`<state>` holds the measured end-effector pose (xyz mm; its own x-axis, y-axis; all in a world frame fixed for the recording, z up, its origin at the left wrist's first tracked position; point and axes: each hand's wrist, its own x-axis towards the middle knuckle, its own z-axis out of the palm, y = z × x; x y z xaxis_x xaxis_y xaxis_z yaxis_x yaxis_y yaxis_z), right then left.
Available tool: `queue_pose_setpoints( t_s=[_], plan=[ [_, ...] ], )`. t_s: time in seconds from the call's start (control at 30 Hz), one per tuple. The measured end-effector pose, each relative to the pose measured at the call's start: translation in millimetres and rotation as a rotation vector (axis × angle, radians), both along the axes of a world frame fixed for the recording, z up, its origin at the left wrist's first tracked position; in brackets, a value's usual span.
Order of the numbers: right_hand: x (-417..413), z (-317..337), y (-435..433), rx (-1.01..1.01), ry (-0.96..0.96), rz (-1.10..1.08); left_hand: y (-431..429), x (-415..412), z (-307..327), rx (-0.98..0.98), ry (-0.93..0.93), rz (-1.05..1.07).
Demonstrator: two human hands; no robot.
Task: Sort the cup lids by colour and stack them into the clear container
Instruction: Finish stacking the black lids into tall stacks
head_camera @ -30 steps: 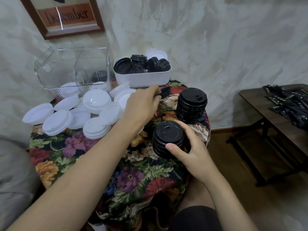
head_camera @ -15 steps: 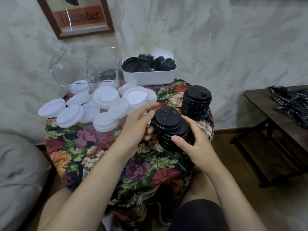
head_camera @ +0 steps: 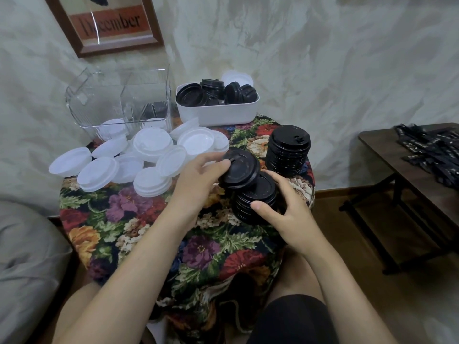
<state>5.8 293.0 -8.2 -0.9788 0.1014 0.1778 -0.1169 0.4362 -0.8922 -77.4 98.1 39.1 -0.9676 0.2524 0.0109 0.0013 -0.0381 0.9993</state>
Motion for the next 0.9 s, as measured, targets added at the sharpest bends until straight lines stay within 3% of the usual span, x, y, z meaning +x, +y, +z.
queue_pose_setpoints(
  t_s=[0.33,0.67,0.9],
  plan=[
    [0.4,1.9,-0.9,-0.050,0.007,-0.002,22.6,-7.7,8.4,-0.308,0.280,-0.269],
    [-0.7,-1.2,0.4,-0.039,0.057,-0.001,21.8,2.8,-14.4,-0.198,0.270,-0.198],
    [-2.7,-2.8,-0.2,-0.073,0.040,-0.014,4.0,12.0,-23.2,-0.227,0.230,-0.324]
  ],
)
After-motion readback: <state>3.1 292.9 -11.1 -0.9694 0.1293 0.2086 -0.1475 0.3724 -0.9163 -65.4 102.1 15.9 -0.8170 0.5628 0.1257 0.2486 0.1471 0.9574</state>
